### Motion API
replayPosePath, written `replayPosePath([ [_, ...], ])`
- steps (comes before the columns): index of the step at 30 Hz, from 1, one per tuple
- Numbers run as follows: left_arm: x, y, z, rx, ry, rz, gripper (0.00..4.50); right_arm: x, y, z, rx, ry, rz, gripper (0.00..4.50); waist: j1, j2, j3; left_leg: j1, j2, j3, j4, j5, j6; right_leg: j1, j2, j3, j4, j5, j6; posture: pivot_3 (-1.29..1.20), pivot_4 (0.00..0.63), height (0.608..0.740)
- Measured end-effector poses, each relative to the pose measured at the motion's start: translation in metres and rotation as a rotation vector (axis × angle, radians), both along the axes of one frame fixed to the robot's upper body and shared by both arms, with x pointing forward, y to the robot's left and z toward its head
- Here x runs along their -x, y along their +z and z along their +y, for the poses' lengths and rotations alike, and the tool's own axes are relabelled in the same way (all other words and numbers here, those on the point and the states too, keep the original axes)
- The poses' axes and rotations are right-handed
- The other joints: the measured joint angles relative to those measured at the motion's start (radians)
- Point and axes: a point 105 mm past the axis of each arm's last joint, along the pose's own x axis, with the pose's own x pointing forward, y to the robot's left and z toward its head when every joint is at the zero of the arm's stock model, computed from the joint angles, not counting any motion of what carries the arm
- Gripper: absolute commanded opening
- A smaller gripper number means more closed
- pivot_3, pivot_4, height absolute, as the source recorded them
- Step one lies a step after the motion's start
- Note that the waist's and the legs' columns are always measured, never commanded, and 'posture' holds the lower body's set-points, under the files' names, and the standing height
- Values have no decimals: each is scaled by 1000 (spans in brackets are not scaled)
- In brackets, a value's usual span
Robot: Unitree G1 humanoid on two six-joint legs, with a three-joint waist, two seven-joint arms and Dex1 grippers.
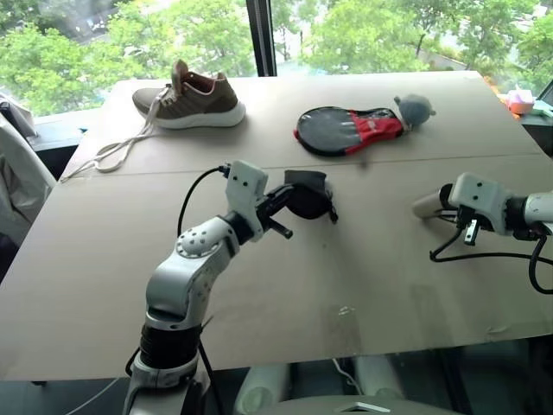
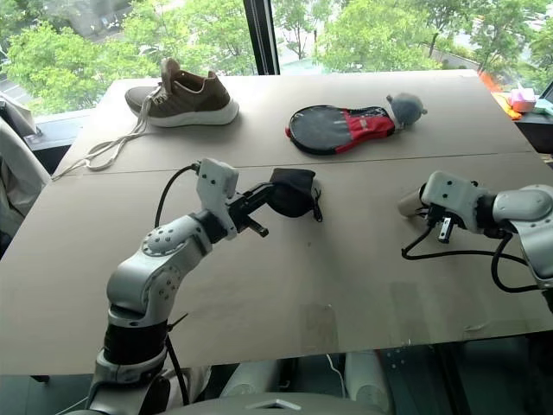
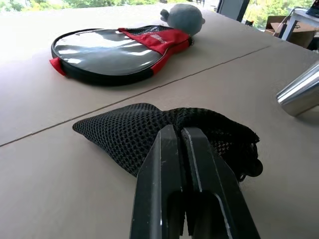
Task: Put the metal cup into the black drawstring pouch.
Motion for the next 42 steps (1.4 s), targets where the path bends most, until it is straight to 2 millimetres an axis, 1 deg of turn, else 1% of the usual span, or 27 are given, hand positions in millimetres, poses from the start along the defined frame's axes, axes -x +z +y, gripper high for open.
replayPosePath([
  [1,-1,0,1,12,-2,15,0,-3,4,10,-77,2,-10,68,-3,0,0,0,1,0,0,0,0,0,1,0,0,0,0,0,150,740],
  [2,-7,4,0,33,-5,31,0,-5,21,40,-234,66,-38,68,-6,0,2,-1,1,0,0,0,-1,-2,1,0,1,0,0,0,150,740],
  [3,-9,6,-1,38,-6,31,0,-4,28,52,-282,104,-54,68,-6,1,2,-1,2,0,0,1,-1,-2,2,0,1,0,0,0,150,740],
  [4,-12,13,-6,63,-23,35,0,4,50,84,-402,211,-82,68,-6,1,3,-2,2,-1,0,1,-1,-3,2,0,1,0,0,0,150,740],
  [5,-13,18,-11,78,-42,33,0,14,69,107,-468,305,-112,68,-4,1,2,-2,2,-3,0,1,-1,-3,2,-1,1,0,0,0,150,740],
  [6,-13,22,-15,93,-62,33,0,25,84,122,-498,377,-137,68,0,1,2,-3,2,-4,0,1,-1,-2,2,-2,1,0,0,0,150,740],
  [7,-13,25,-17,99,-71,35,0,33,93,131,-511,423,-154,68,5,0,2,-3,1,-6,0,1,-2,-2,2,-3,1,0,-1,0,150,740],
  [8,-14,26,-16,107,-69,41,0,39,97,138,-522,449,-158,68,10,-1,1,-4,0,-8,0,0,-2,-2,1,-4,0,0,-1,0,150,740],
  [9,-17,27,-13,115,-60,52,0,43,97,144,-533,461,-153,68,12,-2,1,-4,-1,-8,0,0,-2,-2,0,-4,0,0,0,0,150,740],
  [10,-20,29,-11,122,-50,61,0,45,92,150,-541,462,-133,68,13,-2,1,-5,-2,-7,0,0,-2,-3,-1,-4,0,0,0,0,150,740],
  [13,-20,32,-11,145,-61,76,0,42,74,157,-528,434,-93,68,11,-2,1,-7,-5,-5,0,0,-2,-6,-4,-2,0,1,0,0,150,740],
  [16,-20,39,-14,174,-85,89,0,30,58,156,-470,385,-103,68,8,-2,1,-8,-6,-5,0,0,-2,-8,-4,-3,1,1,1,0,150,740],
  [19,-20,41,-12,179,-93,98,0,21,48,156,-440,351,-116,68,1,-2,1,-8,-5,-5,0,1,-2,-8,-3,-3,1,1,1,0,150,740],
  [23,-14,40,-15,187,-130,129,0,14,39,165,-411,339,-141,68,-5,-1,1,-6,-3,-4,0,1,-3,-8,0,-2,2,1,1,0,150,740],
  [27,-8,42,-14,188,-152,134,0,3,40,175,-496,271,-179,68,-5,-2,1,-6,-2,-4,0,1,-3,-8,0,-1,3,1,1,0,150,740],
  [31,-4,42,-15,189,-173,142,0,-5,52,184,-643,194,-221,68,-2,-2,1,-6,-2,-3,0,1,-3,-9,0,0,3,1,1,0,150,740],
  [33,-2,40,-15,200,-182,157,0,-8,59,188,-745,147,-213,68,-1,-1,1,-6,-3,-4,0,1,-3,-9,1,0,3,1,1,0,150,740],
  [35,1,40,-18,220,-194,168,0,-9,67,192,-898,91,-169,68,-2,-1,1,-6,-3,-4,-1,1,-4,-9,0,0,3,1,1,0,150,740],
  [37,6,44,-22,231,-220,157,0,-4,71,198,-997,85,-115,68,-2,-1,1,-7,-3,-4,-1,1,-4,-10,0,0,3,1,1,0,150,740],
  [39,8,46,-23,236,-229,153,0,1,69,198,-1014,92,-79,68,0,-1,1,-7,-3,-4,-1,1,-3,-9,1,0,3,1,1,0,150,740],
  [41,8,43,-22,241,-222,163,0,3,61,191,-958,90,-76,68,-1,-1,1,-6,-4,-3,-1,1,-3,-9,2,-1,3,1,1,0,150,740],
  [42,6,42,-20,244,-210,168,0,4,54,188,-903,97,-77,68,-1,-1,1,-6,-5,-2,-1,1,-3,-9,2,-1,3,1,1,0,150,740],
])
